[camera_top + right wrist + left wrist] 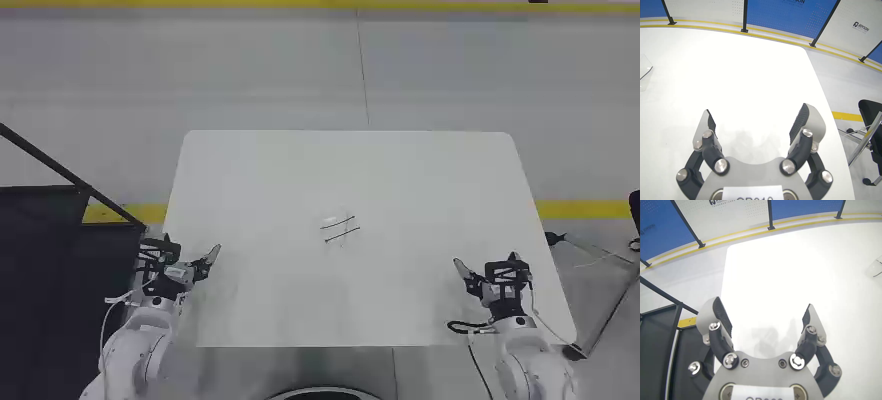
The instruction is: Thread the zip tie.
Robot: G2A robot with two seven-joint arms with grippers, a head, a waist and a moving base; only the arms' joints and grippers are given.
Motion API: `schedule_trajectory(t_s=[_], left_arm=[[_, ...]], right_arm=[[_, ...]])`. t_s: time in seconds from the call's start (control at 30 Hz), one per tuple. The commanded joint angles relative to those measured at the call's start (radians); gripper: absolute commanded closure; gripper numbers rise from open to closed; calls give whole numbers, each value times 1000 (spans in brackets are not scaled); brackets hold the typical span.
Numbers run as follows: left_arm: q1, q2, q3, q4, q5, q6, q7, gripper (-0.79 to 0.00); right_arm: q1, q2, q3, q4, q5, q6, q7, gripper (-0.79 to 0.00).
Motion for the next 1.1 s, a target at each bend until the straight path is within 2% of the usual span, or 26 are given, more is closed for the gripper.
schedule_trajectory(t_s=[0.0,0.27,0.4,0.57,0.8,1.0,1.07], left_arm=[[0,0,0,0,0,0,0,-784],[0,0,4,-1,2,-18,4,-785],[7,1,-6,0,-20,-80,55,-785],[14,2,-33,-3,-112,-185,115,-785],[32,4,-64,-1,-168,-293,177,-785],[44,9,-74,-1,-132,-365,161,-785],[44,10,-75,-2,-129,-367,159,-785]], right_arm=[[0,0,0,0,0,0,0,-784],[1,0,-2,-1,0,-6,-1,-785],[29,1,-11,7,20,-89,30,-785],[94,7,-25,3,95,-261,140,-785],[236,12,-72,35,257,-469,346,-785],[370,12,-146,104,485,-609,533,-785],[403,14,-151,126,540,-622,583,-785]])
